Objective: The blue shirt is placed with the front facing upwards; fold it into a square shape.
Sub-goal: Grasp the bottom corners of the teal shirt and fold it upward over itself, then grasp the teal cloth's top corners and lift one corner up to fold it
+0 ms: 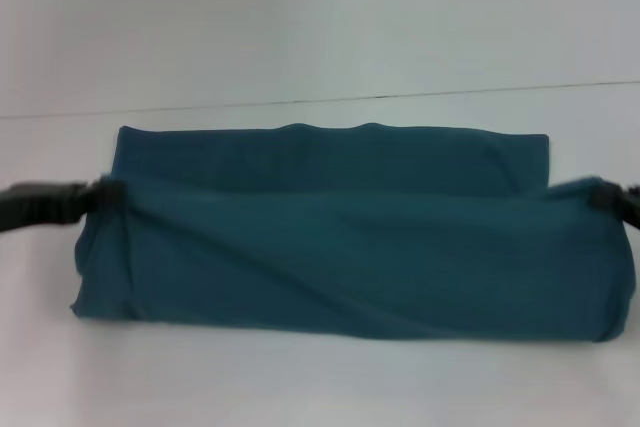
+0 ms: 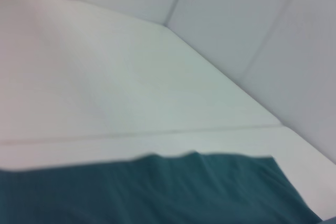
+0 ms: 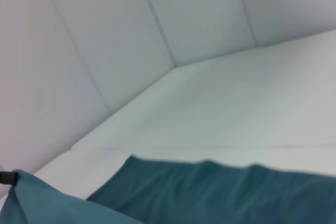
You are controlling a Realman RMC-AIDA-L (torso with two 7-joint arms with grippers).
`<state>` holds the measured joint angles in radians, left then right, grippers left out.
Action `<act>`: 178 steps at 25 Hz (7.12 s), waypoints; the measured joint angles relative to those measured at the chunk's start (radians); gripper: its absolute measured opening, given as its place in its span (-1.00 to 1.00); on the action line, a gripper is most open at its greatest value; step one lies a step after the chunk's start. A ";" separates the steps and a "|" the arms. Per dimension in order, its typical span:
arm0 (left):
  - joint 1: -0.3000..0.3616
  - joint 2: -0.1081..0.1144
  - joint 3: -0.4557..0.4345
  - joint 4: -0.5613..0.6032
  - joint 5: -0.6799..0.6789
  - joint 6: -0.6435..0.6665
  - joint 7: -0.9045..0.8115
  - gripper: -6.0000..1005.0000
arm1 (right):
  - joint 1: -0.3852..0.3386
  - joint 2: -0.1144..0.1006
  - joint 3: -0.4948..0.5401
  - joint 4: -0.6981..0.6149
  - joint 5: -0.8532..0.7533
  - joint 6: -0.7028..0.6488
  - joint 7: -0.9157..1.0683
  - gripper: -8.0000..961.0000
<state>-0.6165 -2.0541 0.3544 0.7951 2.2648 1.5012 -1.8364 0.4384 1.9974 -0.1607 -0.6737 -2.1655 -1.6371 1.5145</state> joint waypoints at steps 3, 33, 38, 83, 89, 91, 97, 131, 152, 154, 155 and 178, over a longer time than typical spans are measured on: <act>-0.058 0.003 0.011 -0.050 0.001 -0.117 -0.007 -0.87 | 0.056 0.006 -0.003 0.041 0.006 0.117 0.006 -0.91; -0.269 -0.005 0.083 -0.242 -0.011 -0.732 -0.007 -0.84 | 0.337 0.047 -0.200 0.157 0.103 0.761 -0.011 -0.91; -0.280 -0.012 0.092 -0.267 -0.012 -0.771 0.012 -0.83 | 0.337 0.050 -0.213 0.174 0.114 0.801 -0.011 -0.91; 0.001 -0.086 0.161 -0.036 -0.151 -0.505 -0.037 0.72 | 0.031 -0.041 -0.378 -0.030 0.144 0.256 0.355 0.53; 0.022 -0.093 0.161 -0.039 -0.140 -0.547 -0.033 0.72 | 0.001 -0.055 -0.374 -0.055 0.127 0.192 0.397 0.53; 0.024 -0.093 0.161 -0.042 -0.118 -0.557 -0.033 0.72 | -0.005 -0.062 -0.373 -0.055 0.116 0.181 0.409 0.53; 0.026 -0.094 0.161 -0.044 -0.040 -0.561 -0.034 0.72 | -0.011 -0.067 -0.364 -0.055 0.107 0.178 0.429 0.53; 0.066 -0.097 0.182 -0.025 0.041 -0.532 -0.007 0.71 | 0.006 -0.064 -0.362 -0.052 0.107 0.187 0.452 0.53; 0.066 -0.097 0.195 -0.037 0.042 -0.535 0.008 0.71 | 0.007 -0.065 -0.362 -0.048 0.107 0.188 0.452 0.53; 0.066 -0.097 0.195 -0.037 0.042 -0.535 0.008 0.71 | 0.007 -0.065 -0.362 -0.048 0.107 0.188 0.452 0.53; 0.066 -0.097 0.196 -0.037 0.042 -0.535 0.008 0.71 | 0.007 -0.065 -0.362 -0.047 0.107 0.188 0.451 0.53; 0.065 -0.105 0.224 -0.025 0.060 -0.564 -0.017 -0.32 | 0.005 -0.065 -0.362 -0.047 0.108 0.187 0.449 0.52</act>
<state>-0.5512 -2.1591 0.5783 0.7698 2.3249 0.9371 -1.8530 0.4438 1.9327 -0.5231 -0.7204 -2.0570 -1.4504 1.9637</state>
